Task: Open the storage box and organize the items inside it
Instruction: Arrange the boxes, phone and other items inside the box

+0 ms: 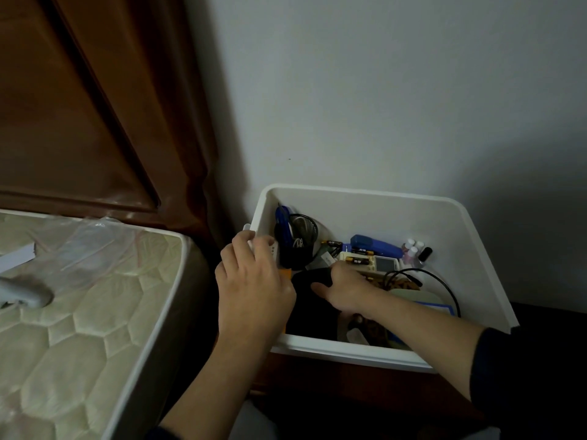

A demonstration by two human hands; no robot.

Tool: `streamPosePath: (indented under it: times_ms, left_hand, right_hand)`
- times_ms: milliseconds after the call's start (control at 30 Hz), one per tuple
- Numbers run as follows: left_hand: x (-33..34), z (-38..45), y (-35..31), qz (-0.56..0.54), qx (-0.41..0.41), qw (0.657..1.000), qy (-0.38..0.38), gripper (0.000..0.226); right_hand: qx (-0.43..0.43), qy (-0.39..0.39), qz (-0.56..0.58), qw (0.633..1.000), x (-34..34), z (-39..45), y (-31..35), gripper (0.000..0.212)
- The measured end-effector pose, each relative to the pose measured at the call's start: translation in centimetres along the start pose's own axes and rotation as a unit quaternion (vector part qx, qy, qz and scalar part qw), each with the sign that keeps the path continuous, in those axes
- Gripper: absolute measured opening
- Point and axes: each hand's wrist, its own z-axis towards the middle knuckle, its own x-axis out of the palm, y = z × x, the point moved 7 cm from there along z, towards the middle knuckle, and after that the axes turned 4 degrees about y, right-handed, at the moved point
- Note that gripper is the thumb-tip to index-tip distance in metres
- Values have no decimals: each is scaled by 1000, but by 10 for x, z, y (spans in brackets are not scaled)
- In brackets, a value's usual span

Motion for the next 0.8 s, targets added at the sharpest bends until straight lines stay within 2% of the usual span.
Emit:
streamPosePath:
  times_ms: [233,333,567,667,733,800]
  left_hand:
    - [-1,-1,1,-11,-12,1000,3,45]
    - [-2,-1,2,-15,-15,1000,4,45]
    - [-3,-1,2,-27,-13,1000,-5,43]
    - [-5,-2,2,-37,-9,999,-19,43]
    - [-8,-4,0,-44,13,998,-33,40]
    - [-8,-4,-8,-27,69,997,-28,35]
  right_hand:
    - [-77,-72,-127,986,-23,-8,15,46]
    - [-95,-79,-155,980,-30,-11,15,26]
    - [-78,-78,-166,980,-37,-14,10,21]
    - [-69,-73,-127,987,-43,-18,5,32]
    - [-71,-93,-107,987,-50,-20,4,35]
    - [-80,-128,-82,985,-58,-23,5,30]
